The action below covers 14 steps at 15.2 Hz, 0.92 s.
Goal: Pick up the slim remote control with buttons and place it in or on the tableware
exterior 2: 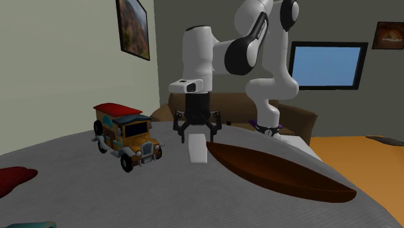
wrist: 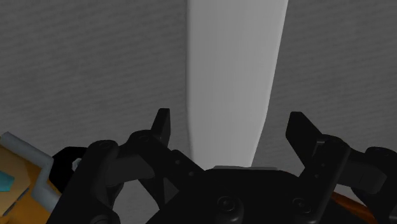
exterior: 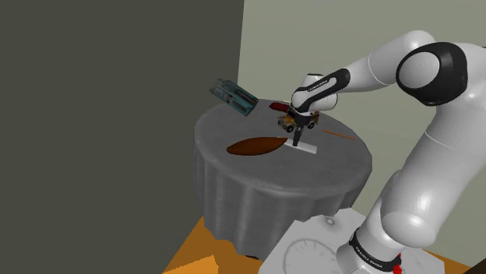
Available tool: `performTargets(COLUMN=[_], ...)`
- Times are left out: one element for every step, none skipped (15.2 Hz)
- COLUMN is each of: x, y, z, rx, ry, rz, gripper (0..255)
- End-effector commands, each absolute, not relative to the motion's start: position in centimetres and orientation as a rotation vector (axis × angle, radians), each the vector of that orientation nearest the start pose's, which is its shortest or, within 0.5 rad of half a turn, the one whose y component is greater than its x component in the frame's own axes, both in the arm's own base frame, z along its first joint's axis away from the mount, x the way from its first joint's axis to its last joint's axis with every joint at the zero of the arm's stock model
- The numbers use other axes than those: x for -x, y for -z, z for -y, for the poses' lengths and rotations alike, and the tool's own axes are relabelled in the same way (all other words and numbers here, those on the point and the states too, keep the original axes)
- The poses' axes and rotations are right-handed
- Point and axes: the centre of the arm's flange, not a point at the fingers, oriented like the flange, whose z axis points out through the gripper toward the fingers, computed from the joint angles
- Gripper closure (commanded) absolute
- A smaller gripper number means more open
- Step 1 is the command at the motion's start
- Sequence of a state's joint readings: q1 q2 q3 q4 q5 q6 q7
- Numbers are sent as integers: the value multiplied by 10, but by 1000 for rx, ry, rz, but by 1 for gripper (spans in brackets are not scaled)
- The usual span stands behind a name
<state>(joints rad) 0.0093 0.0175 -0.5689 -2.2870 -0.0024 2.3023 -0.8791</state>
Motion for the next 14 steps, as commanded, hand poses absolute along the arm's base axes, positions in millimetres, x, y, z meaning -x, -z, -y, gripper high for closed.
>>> performTargets(x=[-438, -438, -438, -438, -438, -438, -438, -438, -438, -438, -438, -438, -438, -438], y=[-336, -330, -327, -327, -327, -327, -327, -327, -327, -327, -327, -327, -327, -328], z=[274, 274, 274, 274, 274, 274, 274, 274, 274, 274, 274, 274, 274, 274], rx=[3110, 3110, 3110, 3110, 3110, 3110, 3110, 3110, 3110, 3110, 3110, 3110, 3110, 3110], ry=[-10, -10, -10, -10, -10, -10, -10, -10, -10, -10, -10, -10, -10, -10], rz=[505, 505, 505, 504, 504, 505, 505, 505, 505, 505, 505, 505, 505, 504], gripper=[0, 0, 0, 0, 0, 0, 0, 0, 0, 0, 0, 255, 255, 255])
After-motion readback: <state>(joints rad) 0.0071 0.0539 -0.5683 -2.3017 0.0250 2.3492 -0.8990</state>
